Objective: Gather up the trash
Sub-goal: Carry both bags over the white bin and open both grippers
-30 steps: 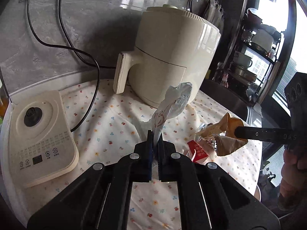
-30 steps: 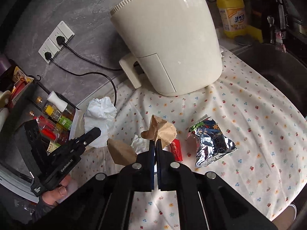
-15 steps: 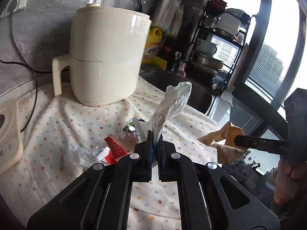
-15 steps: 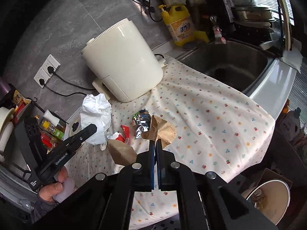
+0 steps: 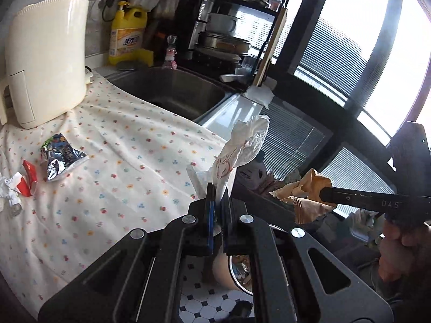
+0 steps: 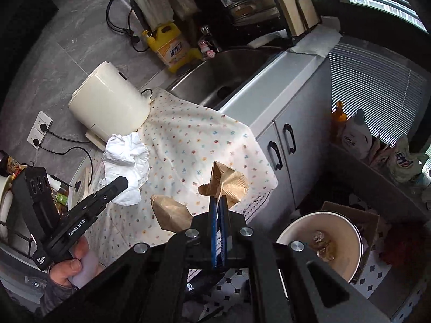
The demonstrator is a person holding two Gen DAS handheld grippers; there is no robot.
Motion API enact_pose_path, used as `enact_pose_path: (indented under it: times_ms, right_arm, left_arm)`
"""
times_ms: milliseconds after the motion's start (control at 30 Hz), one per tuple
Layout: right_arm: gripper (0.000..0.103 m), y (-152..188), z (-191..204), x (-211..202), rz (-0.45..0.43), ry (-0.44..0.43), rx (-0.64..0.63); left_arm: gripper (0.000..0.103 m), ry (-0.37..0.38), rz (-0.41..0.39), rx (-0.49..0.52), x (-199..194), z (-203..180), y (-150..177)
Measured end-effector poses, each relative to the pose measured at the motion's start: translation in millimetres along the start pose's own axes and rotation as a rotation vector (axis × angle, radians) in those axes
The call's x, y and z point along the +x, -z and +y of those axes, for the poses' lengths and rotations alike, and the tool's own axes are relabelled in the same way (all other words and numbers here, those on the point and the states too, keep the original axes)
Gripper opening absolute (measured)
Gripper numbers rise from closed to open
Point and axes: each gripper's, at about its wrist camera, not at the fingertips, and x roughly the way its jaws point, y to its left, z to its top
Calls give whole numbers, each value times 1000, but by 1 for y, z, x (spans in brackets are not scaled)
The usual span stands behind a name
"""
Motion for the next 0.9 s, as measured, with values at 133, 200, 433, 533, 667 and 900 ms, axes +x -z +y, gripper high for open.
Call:
enact_pose_path:
  times_ms: [133,200,433,533,667,900]
  right_arm:
    - [4,11,-37,-6,30,29,25]
    - [4,18,-55,-6,53,45,32]
    - [7,42,-112,8,159,84,47]
    - [28,51,-131,21,222,96,39]
    - [59,61,-155,26,241,112,29]
    - [60,73,-189,8,242,135,25]
  left_arm:
    - [5,25,37,2,21,-29,14]
    - [5,35,59,-5,32,-41,21]
    - [5,44,114,-49,65,-72,55]
    - [5,39,135,-74,76,-82,73]
    - [5,24,169,-102,90,-93,99]
    - [5,6,247,-131,122,-104,134]
